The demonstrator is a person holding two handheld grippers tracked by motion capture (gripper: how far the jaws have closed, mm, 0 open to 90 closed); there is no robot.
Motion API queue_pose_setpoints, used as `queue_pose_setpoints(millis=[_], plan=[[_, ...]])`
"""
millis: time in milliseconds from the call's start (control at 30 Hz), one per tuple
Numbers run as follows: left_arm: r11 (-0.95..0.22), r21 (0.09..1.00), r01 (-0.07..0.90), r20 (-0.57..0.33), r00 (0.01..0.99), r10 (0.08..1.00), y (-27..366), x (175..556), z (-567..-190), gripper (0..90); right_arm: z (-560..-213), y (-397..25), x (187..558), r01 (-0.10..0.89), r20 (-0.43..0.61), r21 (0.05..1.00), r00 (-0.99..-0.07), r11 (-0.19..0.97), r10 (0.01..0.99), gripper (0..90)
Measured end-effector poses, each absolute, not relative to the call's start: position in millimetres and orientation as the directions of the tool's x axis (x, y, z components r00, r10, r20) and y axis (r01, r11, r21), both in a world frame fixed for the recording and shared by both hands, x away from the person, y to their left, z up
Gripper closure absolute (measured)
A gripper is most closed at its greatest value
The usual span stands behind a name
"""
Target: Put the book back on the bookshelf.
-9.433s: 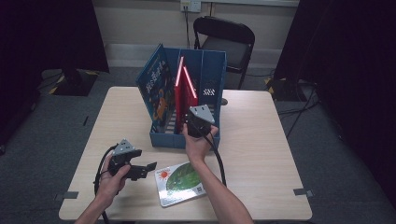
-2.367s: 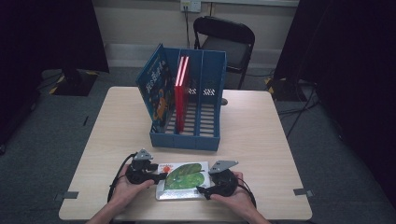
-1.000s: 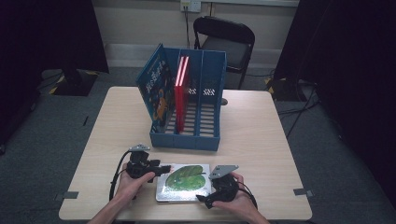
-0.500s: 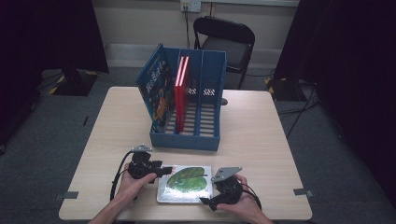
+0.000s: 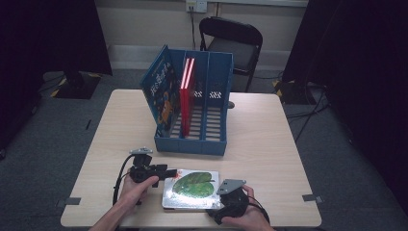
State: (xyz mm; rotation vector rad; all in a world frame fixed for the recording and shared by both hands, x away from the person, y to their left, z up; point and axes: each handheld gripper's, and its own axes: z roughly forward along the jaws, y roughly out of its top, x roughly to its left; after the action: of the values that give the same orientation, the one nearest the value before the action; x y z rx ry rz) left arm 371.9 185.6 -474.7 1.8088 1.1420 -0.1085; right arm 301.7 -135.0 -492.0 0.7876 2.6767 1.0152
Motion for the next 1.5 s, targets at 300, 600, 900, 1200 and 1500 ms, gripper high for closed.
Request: queue_pose_setpoints(millis=[300,600,900,1200,1500], plan=[[-0.046,0.672,0.739,-0.559,0.547,0.623,192.1,370.9,-471.1,37.7,-493.4,-127.7,306.7,0.443,0.047,0.678,-0.822,0.587,0.567,5.9],[0.005,0.662,0.750,-0.623,0.546,0.561,201.9,365.5,-465.3,38.2,-492.6,-130.4,307.0,0.445,0.070,0.688,-0.827,0.573,0.557,10.6],[0.054,0.654,0.754,-0.678,0.554,0.483,201.4,367.0,-460.9,39.9,-492.3,-130.7,307.2,0.449,0.068,0.691,-0.821,0.566,0.568,13.0],[-0.055,0.661,0.748,-0.656,0.612,0.442,188.1,356.2,-459.6,43.4,-491.5,-132.2,308.8,0.459,0.088,0.696,-0.818,0.552,0.569,15.0],[-0.097,0.651,0.753,-0.647,0.617,0.449,175.8,355.9,-462.3,50.0,-490.0,-131.6,307.3,0.445,0.070,0.699,-0.821,0.559,0.566,16.4]])
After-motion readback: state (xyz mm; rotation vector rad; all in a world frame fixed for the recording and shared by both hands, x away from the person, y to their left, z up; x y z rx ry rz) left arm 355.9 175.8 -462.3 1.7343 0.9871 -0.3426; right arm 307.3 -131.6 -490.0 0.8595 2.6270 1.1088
